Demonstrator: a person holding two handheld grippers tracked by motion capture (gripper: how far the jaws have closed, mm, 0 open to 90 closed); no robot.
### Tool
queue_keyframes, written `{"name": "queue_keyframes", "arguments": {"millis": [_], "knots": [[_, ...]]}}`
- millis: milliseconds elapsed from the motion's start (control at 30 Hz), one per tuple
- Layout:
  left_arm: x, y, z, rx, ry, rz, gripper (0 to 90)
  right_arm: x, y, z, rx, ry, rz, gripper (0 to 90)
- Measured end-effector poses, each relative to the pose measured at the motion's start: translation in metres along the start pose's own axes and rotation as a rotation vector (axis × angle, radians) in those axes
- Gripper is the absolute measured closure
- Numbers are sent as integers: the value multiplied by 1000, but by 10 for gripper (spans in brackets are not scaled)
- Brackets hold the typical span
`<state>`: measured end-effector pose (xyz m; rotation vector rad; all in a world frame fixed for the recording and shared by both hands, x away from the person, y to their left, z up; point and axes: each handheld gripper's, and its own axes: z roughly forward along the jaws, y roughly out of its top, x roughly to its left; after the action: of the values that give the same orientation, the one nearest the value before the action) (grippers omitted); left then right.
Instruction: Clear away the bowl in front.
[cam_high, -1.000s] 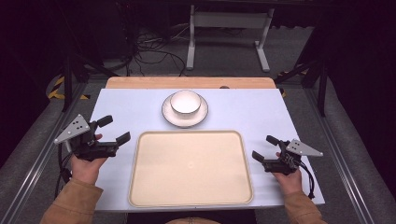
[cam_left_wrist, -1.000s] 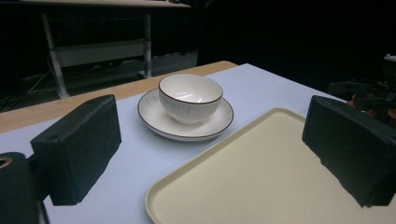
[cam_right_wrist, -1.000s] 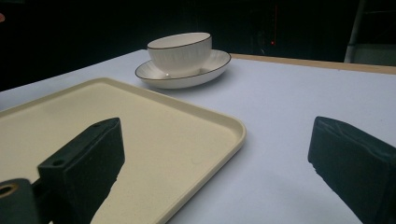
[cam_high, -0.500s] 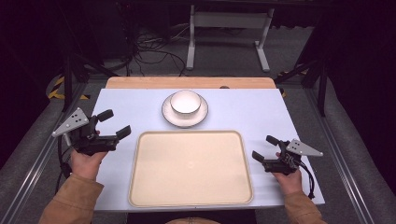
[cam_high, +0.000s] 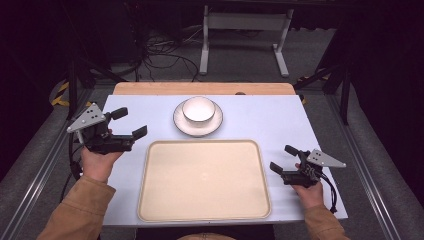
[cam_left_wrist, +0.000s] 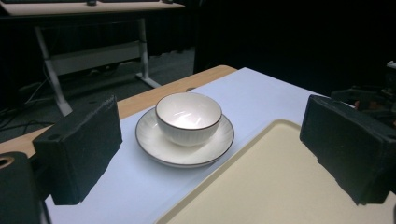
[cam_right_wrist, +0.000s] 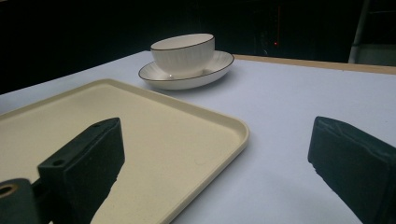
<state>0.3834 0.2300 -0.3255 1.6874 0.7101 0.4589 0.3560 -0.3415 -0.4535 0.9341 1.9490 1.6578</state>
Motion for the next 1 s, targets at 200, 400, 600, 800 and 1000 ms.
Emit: {"name": "queue_keyframes", "arguments": {"millis": [200, 400, 600, 800, 1000], "knots": [[-4, 10, 16, 3, -37, 11, 74, 0, 0, 0, 3, -1, 0, 42], [-5, 20, 35, 12, -69, 12, 75, 0, 0, 0, 3, -5, 1, 42], [-5, 30, 55, 8, -128, 9, 76, 0, 0, 1, 6, -7, 2, 43], [-4, 36, 71, 20, -142, 8, 78, 0, 0, 1, 13, -9, 0, 43], [-4, 41, 83, 28, -143, 17, 76, 1, 0, 1, 18, -12, -2, 42]]}}
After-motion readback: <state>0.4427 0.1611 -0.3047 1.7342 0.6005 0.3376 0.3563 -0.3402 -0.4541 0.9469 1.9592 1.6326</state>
